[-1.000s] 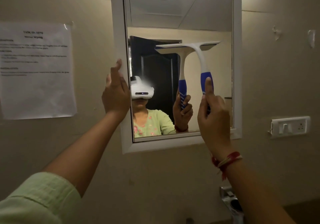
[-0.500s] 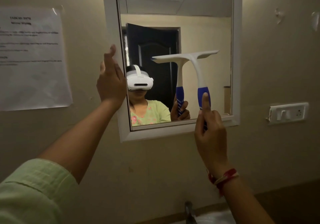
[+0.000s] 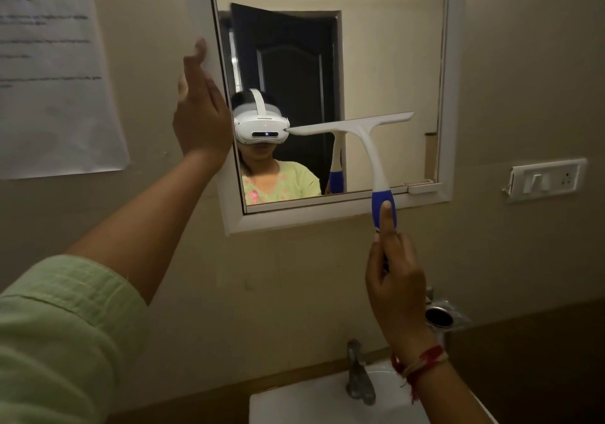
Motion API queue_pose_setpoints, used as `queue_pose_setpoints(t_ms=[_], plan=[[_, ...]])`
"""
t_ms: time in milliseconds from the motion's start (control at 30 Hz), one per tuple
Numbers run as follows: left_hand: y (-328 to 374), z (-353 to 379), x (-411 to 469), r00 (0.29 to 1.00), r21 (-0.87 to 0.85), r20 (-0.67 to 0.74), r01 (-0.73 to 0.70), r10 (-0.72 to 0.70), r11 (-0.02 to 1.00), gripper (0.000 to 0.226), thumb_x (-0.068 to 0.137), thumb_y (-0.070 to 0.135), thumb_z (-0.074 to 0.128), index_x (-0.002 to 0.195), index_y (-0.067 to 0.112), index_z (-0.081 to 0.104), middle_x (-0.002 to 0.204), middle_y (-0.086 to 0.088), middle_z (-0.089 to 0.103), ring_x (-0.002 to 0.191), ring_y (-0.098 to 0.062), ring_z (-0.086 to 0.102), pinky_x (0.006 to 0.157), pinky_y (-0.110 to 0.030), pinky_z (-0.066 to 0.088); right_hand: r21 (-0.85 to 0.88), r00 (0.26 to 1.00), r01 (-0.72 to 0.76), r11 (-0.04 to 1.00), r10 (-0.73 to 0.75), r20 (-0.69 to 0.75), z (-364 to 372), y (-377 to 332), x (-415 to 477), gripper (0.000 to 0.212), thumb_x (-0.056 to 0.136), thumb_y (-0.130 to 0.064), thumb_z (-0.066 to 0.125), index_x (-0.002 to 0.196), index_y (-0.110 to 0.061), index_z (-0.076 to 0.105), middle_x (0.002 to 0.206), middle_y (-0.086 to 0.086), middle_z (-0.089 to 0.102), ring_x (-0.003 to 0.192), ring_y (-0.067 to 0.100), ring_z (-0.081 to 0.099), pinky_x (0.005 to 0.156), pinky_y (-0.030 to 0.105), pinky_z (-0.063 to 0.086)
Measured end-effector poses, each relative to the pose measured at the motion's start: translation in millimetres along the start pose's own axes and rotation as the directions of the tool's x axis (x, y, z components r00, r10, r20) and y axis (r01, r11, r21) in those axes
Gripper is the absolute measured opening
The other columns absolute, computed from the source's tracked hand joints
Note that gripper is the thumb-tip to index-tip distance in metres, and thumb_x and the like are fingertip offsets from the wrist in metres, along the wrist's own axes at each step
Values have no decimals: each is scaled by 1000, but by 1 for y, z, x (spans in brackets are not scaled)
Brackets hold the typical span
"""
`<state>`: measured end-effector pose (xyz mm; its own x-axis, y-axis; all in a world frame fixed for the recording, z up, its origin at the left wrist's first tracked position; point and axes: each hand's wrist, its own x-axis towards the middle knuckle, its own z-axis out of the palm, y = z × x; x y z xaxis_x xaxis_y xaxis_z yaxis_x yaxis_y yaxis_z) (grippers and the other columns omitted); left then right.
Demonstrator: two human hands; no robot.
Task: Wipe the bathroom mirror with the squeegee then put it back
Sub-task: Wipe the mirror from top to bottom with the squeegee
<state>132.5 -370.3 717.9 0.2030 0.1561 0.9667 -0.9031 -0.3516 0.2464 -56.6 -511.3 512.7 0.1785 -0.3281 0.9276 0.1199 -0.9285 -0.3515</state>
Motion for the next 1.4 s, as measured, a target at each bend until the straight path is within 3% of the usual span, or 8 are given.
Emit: queue_pose_setpoints(t_ms=[100,367,567,900,1067,1167,1300,1400], plan=[[1,0,-1,1000,-21,4,10,-9,1000,37,100,17,27,134,11,39,132,-4,52,70,17,46,67,-6,28,1,1000,-8,1000,8,7,-1,1,-9,55,93,-19,38,142,-21,15,78,6,48,53,3,39,53,7,35],[3,0,-4,1000,5,-18,0,0,1000,38,100,16,27,135,8,39,134,-2,51,96,-10,57,67,9,25,-10,996,-85,996,85,29,-3,6,-40,54,92,-22,35,142,-21,14,75,3,46,49,5,38,51,8,35],[2,0,-4,1000,6,-3,2,-2,1000,41,100,16,24,138,6,32,140,0,45,96,13,46,73,10,23,-38,990,-134,990,136,45,-4,7,-57,53,92,-19,37,142,-17,18,72,2,45,50,4,34,48,10,31],[4,-2,-3,1000,38,-19,24,-23,999,41,99,17,24,137,4,33,137,-4,48,106,-1,51,76,8,22,-4,980,-194,981,194,34,-8,6,-79,50,94,-22,36,142,-12,25,76,-2,40,53,-6,29,55,0,34],[4,-3,-2,1000,-14,-18,1,-1,1000,40,99,14,26,138,8,33,139,0,46,84,29,38,73,11,21,48,982,-189,981,188,30,-12,5,-81,53,95,-17,43,144,-18,23,78,2,48,52,8,40,49,17,43],[4,-3,1,1000,-11,-19,9,-10,1000,40,99,16,25,138,11,34,138,-1,46,97,13,45,74,10,22,85,977,-213,973,212,17,-16,3,-83,52,93,-24,41,143,-24,28,86,3,53,57,14,49,48,30,50],[4,-3,3,1000,-35,-18,-11,10,999,40,99,20,24,138,14,35,136,-3,49,111,-18,53,82,-12,34,237,962,-243,941,264,-61,-24,-5,-62,42,93,-41,39,134,-45,32,105,-15,56,67,7,57,54,13,50],[0,-2,3,1000,-53,-14,2,-2,999,39,99,20,26,137,16,36,134,-6,50,105,-26,54,79,-23,37,292,968,-158,943,206,-140,-32,-13,-20,39,94,-35,39,133,-34,33,97,-31,55,60,0,57,46,4,42]])
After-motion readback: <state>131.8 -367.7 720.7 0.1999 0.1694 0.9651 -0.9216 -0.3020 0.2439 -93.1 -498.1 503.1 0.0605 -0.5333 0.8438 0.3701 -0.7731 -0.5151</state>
